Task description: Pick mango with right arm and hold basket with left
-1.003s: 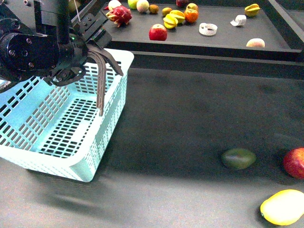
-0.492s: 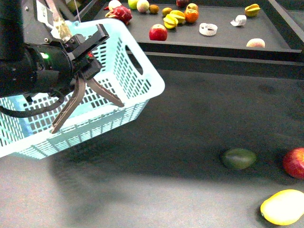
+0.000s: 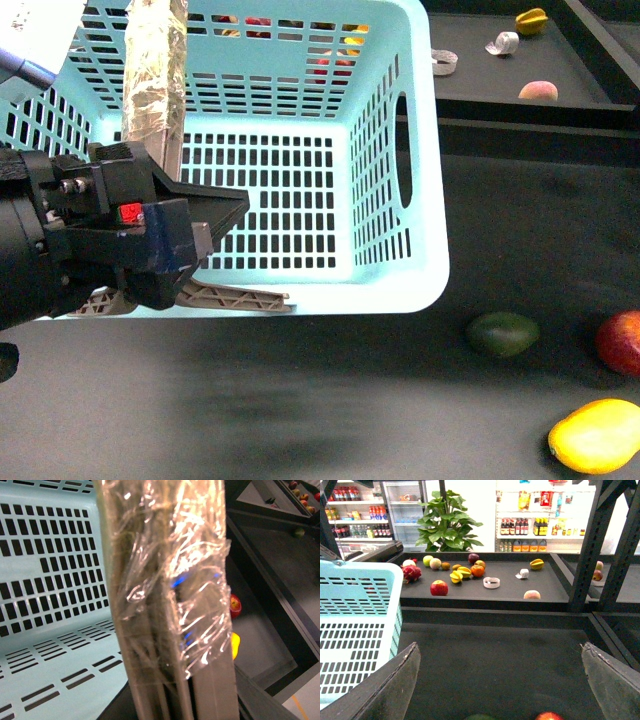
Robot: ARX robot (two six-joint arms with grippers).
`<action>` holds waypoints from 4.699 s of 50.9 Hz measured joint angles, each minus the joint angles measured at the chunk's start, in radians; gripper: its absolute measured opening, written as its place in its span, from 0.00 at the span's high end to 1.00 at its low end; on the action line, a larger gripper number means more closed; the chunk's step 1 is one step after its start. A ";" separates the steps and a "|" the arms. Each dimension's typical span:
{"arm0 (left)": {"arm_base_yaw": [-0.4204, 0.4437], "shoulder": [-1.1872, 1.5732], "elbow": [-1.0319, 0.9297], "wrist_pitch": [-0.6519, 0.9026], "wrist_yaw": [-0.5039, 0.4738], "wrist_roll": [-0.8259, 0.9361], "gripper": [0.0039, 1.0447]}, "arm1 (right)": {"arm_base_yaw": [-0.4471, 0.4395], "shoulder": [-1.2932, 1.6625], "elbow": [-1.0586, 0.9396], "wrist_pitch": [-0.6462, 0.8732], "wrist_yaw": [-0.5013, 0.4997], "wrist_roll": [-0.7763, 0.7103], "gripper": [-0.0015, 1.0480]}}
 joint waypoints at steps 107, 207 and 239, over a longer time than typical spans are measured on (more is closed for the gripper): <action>-0.030 -0.058 -0.048 0.007 -0.039 -0.011 0.79 | -0.287 2.535 0.835 0.358 -0.109 -1.320 0.08; -0.030 -0.058 -0.049 0.007 -0.039 -0.011 0.79 | 0.391 1.812 0.889 0.662 -0.275 -0.010 0.43; -0.031 -0.057 -0.057 0.003 -0.035 -0.019 0.79 | 0.377 1.612 0.757 0.688 0.140 0.055 0.08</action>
